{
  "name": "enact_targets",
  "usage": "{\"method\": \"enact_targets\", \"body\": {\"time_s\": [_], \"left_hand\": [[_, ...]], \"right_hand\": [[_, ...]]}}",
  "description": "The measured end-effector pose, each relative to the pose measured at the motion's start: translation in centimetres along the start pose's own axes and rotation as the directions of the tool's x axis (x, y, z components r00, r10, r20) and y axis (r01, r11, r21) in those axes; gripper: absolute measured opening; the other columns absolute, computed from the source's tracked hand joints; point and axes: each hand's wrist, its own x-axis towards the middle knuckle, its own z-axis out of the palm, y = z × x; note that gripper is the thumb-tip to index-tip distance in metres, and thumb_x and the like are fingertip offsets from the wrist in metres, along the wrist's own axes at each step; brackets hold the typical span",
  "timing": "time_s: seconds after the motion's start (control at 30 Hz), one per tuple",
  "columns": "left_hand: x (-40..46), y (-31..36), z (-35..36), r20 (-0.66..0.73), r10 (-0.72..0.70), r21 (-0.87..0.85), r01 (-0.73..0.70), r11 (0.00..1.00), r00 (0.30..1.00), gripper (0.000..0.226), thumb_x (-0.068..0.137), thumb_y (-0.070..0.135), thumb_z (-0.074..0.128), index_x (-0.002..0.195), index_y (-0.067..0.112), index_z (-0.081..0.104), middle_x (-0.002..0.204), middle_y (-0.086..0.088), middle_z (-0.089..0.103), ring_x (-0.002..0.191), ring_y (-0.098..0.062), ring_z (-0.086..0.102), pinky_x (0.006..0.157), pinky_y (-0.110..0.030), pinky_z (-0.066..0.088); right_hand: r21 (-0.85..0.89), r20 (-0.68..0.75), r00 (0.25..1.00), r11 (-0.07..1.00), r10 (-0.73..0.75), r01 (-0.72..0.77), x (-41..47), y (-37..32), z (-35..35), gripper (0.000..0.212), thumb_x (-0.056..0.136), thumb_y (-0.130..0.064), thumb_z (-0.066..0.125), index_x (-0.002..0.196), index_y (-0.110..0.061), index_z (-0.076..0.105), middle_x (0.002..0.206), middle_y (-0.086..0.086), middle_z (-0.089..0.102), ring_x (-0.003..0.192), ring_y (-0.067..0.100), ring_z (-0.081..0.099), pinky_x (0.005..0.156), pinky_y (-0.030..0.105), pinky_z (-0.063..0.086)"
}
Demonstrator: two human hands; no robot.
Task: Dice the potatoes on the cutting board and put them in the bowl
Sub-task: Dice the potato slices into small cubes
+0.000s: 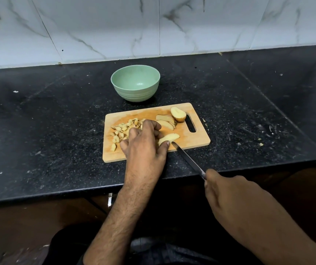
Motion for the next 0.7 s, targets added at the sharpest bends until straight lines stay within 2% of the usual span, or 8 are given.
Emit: {"method": "enact_targets", "body": {"time_s": [0.1, 0.2, 0.37, 0.53, 0.7], "left_hand": [[-0.3, -0.4, -0.3, -0.013, -0.012, -0.020, 0.011, 1.000, 1.000, 0.047, 0.084, 0.041, 0.076, 0.118, 0.035, 0.045, 0.102, 0.023, 0.058, 0.101, -0.005, 0.040, 0.083, -0.034, 0.021], [-0.6, -0.7, -0.7, -0.012, -0.019, -0.037, 0.018, 0.999, 1.000, 0.046, 0.083, 0.039, 0.076, 0.118, 0.036, 0.045, 0.099, 0.023, 0.059, 0.102, -0.004, 0.041, 0.085, -0.035, 0.024], [-0.9, -0.5, -0.7, -0.020, -0.016, -0.064, 0.014, 0.998, 1.000, 0.044, 0.087, 0.027, 0.072, 0.122, 0.033, 0.045, 0.099, 0.021, 0.058, 0.103, -0.005, 0.044, 0.087, -0.034, 0.023], [-0.8, -0.4, -0.5, -0.043, -0.020, -0.092, 0.016, 0.996, 0.999, 0.047, 0.085, 0.023, 0.073, 0.120, 0.030, 0.043, 0.096, 0.019, 0.058, 0.102, -0.006, 0.046, 0.084, -0.032, 0.019], [-0.5, -0.7, -0.5, -0.032, -0.014, -0.103, 0.010, 0.995, 0.999, 0.050, 0.084, 0.024, 0.075, 0.115, 0.034, 0.037, 0.096, 0.020, 0.059, 0.102, -0.006, 0.046, 0.083, -0.032, 0.021]], "right_hand": [[0.012, -0.057, 0.998, 1.000, -0.007, 0.007, 0.3, -0.4, -0.6, 0.026, 0.105, -0.047, 0.023, 0.088, -0.029, 0.030, 0.066, -0.004, 0.052, 0.054, 0.009, 0.050, 0.049, 0.024, 0.035], [0.003, -0.117, 0.992, 0.999, -0.038, 0.038, 1.4, -1.1, -0.3, 0.023, 0.104, -0.044, 0.024, 0.089, -0.029, 0.033, 0.067, -0.006, 0.049, 0.057, 0.008, 0.047, 0.052, 0.030, 0.037], [-0.034, -0.083, 0.996, 0.999, -0.044, 0.041, 2.6, -1.8, 0.4, 0.022, 0.106, -0.040, 0.025, 0.094, -0.028, 0.037, 0.071, -0.006, 0.048, 0.060, 0.009, 0.043, 0.058, 0.032, 0.037], [-0.060, -0.050, 0.997, 0.997, -0.052, 0.049, 2.9, -2.0, 0.5, 0.019, 0.107, -0.039, 0.025, 0.096, -0.028, 0.036, 0.071, -0.006, 0.046, 0.059, 0.007, 0.038, 0.055, 0.032, 0.032], [-0.030, -0.007, 0.998, 0.997, -0.069, 0.069, 3.6, -2.2, 0.3, 0.015, 0.107, -0.035, 0.028, 0.098, -0.027, 0.037, 0.074, -0.005, 0.047, 0.060, 0.008, 0.039, 0.061, 0.034, 0.037]]}}
